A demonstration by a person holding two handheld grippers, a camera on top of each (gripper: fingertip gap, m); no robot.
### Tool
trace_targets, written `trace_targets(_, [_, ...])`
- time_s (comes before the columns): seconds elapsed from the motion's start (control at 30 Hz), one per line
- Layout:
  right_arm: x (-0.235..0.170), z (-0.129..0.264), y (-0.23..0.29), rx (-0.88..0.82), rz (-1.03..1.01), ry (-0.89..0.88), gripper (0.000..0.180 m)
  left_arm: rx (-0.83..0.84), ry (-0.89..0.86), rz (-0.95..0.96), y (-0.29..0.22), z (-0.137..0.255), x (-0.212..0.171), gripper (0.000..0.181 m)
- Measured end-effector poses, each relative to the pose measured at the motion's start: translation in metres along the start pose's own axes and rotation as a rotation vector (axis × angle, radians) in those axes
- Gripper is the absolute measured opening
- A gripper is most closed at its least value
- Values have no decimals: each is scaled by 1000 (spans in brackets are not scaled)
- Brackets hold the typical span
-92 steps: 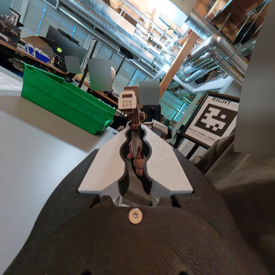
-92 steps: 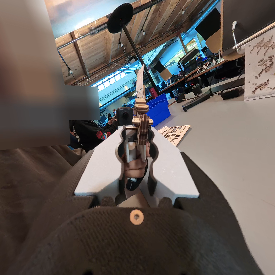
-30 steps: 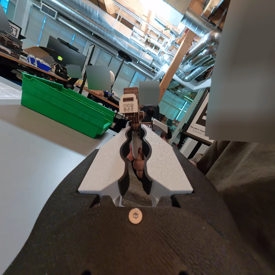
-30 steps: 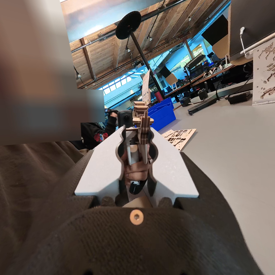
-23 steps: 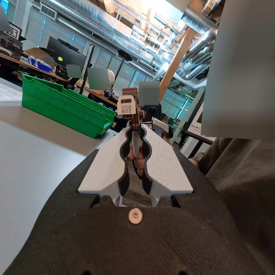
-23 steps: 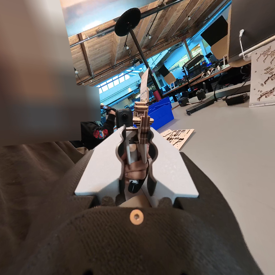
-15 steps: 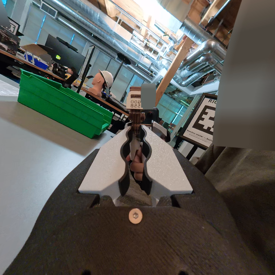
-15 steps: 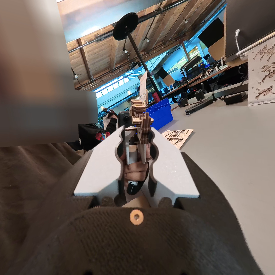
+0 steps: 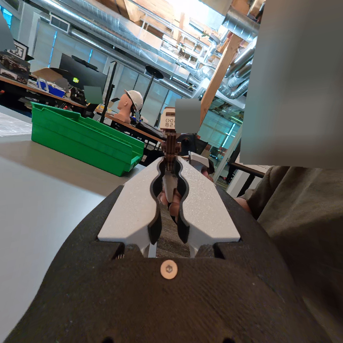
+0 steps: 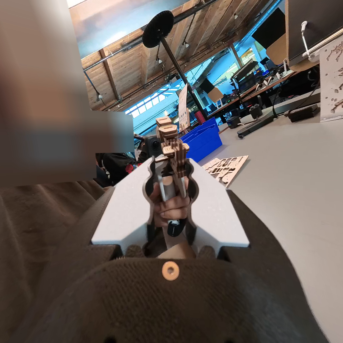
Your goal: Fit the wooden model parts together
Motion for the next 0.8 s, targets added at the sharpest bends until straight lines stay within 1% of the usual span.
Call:
trace_targets(0.07, [0,0,5,59,12,2,31,-65,-1,-9,-6,0,3,6])
trace_targets(0.1, [1,1,10,104,38,0,28,-111,9,-13,-9,0,5,7])
trace_targets(0.13, [2,1,15,139,84,0,26,-155,24,-27,-13,0,6,7])
trace_targets(0.17, [3,2,20,162,150,8,19,-197,38,-54,-17,1,7,7])
trace_targets(0.2, [4,2,24,155,234,25,11,-218,52,-91,-21,1,8,7])
trace_targets(0.23, [4,3,29,146,326,39,10,-229,57,-135,-25,1,8,7])
trace_targets(0.3, [3,5,37,138,478,54,10,-246,62,-209,-31,2,8,7])
trace_targets(0.4, [1,5,44,129,586,58,11,-256,62,-279,-38,4,10,7])
trace_targets(0.57, [-3,5,51,185,615,56,23,-248,73,-386,-47,7,17,7])
trace_targets(0.8, [-1,6,56,248,560,20,29,-252,94,-468,-53,9,19,7])
Point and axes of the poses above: each gripper's, where its closed fingertips meet, z back along the fingers, x out of its top, y = z × x across the jaws, the point moved 8 cm from there along z, back along the fingers, and after that the axes turned 3 degrees about x, right-handed, at the moved point
